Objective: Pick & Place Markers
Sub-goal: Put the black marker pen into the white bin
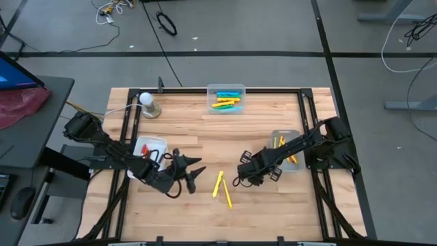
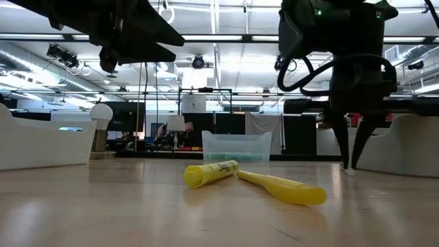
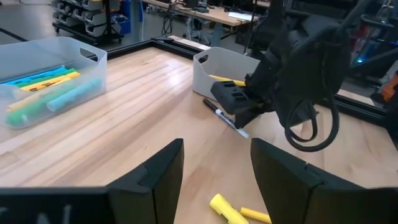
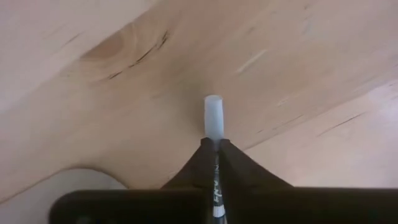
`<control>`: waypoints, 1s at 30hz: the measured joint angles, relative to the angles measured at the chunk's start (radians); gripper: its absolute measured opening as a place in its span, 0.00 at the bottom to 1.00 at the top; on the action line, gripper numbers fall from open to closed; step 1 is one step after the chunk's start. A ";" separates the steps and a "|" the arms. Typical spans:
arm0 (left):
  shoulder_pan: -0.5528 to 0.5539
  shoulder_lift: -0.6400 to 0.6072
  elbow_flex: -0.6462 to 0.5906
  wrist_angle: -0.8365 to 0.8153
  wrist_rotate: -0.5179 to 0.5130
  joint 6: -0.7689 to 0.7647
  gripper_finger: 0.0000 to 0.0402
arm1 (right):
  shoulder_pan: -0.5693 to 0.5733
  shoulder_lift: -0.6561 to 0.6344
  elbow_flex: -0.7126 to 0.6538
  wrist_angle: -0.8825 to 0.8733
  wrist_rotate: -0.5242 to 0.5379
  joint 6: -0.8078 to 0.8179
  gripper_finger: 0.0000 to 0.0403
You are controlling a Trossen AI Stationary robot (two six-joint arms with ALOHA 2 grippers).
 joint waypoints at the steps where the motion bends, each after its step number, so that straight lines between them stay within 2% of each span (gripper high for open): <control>1: 0.003 0.000 0.000 0.000 0.003 0.000 0.48 | 0.000 0.000 0.000 0.002 0.000 -0.006 0.02; 4: 0.009 0.000 0.000 0.000 0.006 0.000 0.48 | 0.001 0.001 0.000 0.012 0.000 -0.019 0.03; 6: 0.012 0.000 0.000 0.000 0.006 0.000 0.48 | 0.001 0.001 0.000 0.037 -0.003 -0.014 0.06; 8: 0.015 0.000 0.000 0.000 0.007 -0.001 0.48 | 0.001 0.006 0.002 0.114 0.044 -0.001 0.10; 15: 0.015 0.000 0.000 0.006 0.007 -0.001 0.48 | 0.017 0.009 0.004 0.263 0.043 0.025 0.21; 22: 0.015 0.000 0.001 0.004 0.007 -0.014 0.48 | 0.003 0.008 0.004 0.265 0.032 0.125 0.32; 26: 0.015 0.000 0.001 0.003 0.007 -0.015 0.48 | -0.034 0.007 0.005 0.257 -0.003 0.182 0.32; 30: 0.015 0.000 0.001 0.003 0.008 -0.019 0.48 | -0.069 0.004 -0.006 0.258 -0.050 0.177 0.24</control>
